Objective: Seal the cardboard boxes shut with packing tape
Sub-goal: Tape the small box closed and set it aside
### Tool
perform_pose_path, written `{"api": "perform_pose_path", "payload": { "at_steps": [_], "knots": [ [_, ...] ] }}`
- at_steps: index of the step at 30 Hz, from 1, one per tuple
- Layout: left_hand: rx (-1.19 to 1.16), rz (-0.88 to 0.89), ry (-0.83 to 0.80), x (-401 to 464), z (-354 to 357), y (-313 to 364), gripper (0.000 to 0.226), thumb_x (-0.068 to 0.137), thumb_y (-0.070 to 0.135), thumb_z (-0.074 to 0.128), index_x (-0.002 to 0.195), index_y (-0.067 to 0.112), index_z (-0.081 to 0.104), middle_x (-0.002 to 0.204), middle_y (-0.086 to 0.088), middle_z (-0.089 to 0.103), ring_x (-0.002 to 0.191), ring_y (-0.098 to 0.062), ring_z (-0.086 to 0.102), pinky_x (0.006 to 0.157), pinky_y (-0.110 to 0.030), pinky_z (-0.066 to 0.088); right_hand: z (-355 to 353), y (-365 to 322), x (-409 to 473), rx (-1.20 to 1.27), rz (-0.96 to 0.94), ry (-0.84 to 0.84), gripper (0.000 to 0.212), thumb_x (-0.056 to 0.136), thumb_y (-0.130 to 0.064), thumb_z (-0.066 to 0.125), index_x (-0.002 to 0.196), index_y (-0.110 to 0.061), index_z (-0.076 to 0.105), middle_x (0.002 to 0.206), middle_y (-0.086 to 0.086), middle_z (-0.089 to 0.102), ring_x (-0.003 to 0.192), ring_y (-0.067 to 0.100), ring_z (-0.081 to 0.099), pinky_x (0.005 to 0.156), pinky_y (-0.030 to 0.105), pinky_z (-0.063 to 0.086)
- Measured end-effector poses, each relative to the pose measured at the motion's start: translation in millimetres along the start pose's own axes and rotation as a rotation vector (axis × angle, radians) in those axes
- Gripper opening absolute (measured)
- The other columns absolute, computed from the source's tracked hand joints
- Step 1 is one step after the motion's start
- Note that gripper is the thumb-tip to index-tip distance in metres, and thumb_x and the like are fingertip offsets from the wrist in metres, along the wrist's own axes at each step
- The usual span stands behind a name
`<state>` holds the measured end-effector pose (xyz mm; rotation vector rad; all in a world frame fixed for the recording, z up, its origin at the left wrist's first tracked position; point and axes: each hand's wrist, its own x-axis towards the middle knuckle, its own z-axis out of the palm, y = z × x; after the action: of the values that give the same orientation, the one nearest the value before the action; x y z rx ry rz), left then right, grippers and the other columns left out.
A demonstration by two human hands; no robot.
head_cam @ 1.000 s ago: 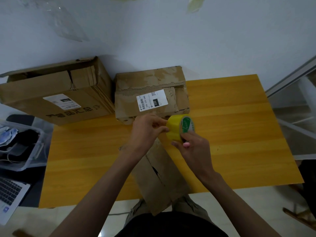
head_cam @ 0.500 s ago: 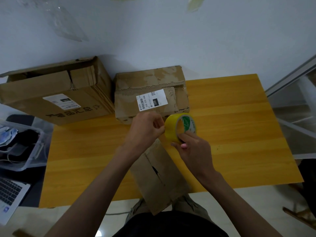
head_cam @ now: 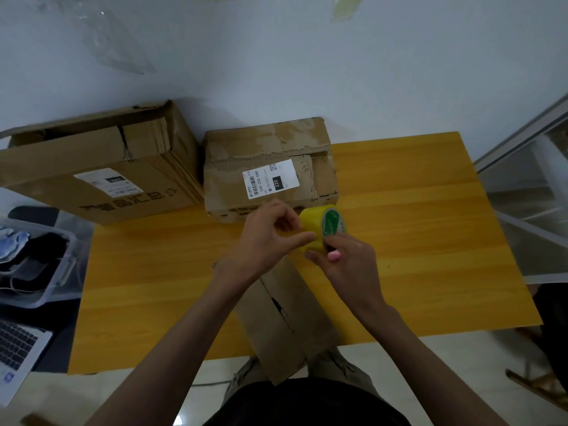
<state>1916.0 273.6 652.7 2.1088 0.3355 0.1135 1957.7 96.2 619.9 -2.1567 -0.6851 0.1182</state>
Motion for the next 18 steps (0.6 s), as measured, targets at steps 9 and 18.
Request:
{"api": "perform_pose_path", "payload": {
  "at_steps": [9,18],
  "knots": [
    [-0.141,-0.135,0.019,16.5,-13.6,0.2,0.015,0.087,0.012,0.076,0.08,0.013,0.064,0.083,-0.002,0.067,0.078,-0.012,0.059,0.07,-0.029,0.051,-1.7,9.4,-6.8,-0.003,-0.038,-0.067,0.026,0.075,-0.039,0.084,0.092,-0.02,0.074,0.081,-0.014,0.071,0.064,-0.006,0.052,0.056,0.016,0.038],
    [-0.153,-0.192,0.156,14.7,-11.0,-10.1,0.012,0.091,0.01,0.072,0.084,0.01,0.062,0.081,-0.001,0.064,0.078,-0.014,0.06,0.074,-0.035,0.054,11.6,2.8,-8.5,0.094,-0.058,-0.032,0.016,0.096,-0.035,0.061,0.1,-0.019,0.059,0.074,-0.026,0.046,0.056,0.0,0.048,0.051,0.015,0.032]
  ]
}}
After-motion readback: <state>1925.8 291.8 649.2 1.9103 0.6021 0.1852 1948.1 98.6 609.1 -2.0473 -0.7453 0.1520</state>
